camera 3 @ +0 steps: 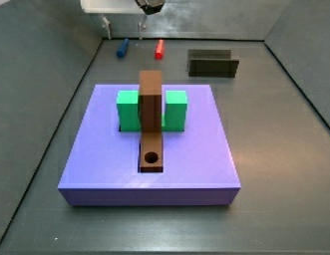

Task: Pick up the blue object. Move up. Place the blue object on the fixture. Regrasp the blue object. Move to above the board. Insert the blue object.
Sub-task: Pick up the blue object.

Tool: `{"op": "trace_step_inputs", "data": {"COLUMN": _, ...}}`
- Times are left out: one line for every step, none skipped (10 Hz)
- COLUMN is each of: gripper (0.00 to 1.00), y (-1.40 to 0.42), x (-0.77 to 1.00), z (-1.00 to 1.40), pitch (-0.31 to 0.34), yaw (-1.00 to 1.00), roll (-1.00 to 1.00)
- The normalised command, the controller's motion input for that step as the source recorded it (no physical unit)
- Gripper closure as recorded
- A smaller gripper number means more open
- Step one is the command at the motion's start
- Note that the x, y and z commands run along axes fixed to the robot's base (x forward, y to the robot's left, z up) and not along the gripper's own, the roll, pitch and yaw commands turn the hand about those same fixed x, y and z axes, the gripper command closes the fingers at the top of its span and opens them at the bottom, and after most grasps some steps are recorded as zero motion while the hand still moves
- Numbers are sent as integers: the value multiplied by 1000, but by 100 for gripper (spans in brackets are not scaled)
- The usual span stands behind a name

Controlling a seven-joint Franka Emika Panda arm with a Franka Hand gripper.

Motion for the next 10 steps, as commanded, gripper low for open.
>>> {"op": "trace_step_inputs", "data": {"gripper": 0, "y": -171, "x": -91, "z": -631, "pitch": -186, "yaw": 0, "roll": -161}}
{"op": "trace_step_inputs", "data": {"gripper": 0, "y": -166, "x": -63, "z": -631, "pitch": -214, "yaw": -14, "roll": -150}}
{"op": "trace_step_inputs", "data": {"gripper": 0, "y": -54, "x": 0, "z": -663, "pitch": -256, "yaw": 0, "roll": -116}}
{"op": "trace_step_inputs", "data": {"gripper": 0, "y": 103, "x": 134, "z": -720, "pitch": -220, "yaw": 0, "roll": -104}}
{"op": "trace_step_inputs", "data": {"gripper": 0, "y": 194, "x": 146, "z": -777, "pitch": -196, "yaw": 0, "roll": -69}}
{"op": "trace_step_inputs", "data": {"gripper": 0, "y": 203, "x": 123, "z": -811, "pitch": -183, "yaw": 0, "roll": -63}}
{"op": "trace_step_inputs", "data": {"gripper": 0, "y": 203, "x": 111, "z": -823, "pitch": -180, "yaw": 0, "roll": -61}}
{"op": "trace_step_inputs", "data": {"gripper": 0, "y": 183, "x": 69, "z": -837, "pitch": -169, "yaw": 0, "roll": -67}}
{"op": "trace_step_inputs", "data": {"gripper": 0, "y": 154, "x": 40, "z": -831, "pitch": -169, "yaw": -20, "roll": -66}}
{"op": "trace_step_inputs", "data": {"gripper": 0, "y": 160, "x": 40, "z": -849, "pitch": -167, "yaw": -49, "roll": -39}}
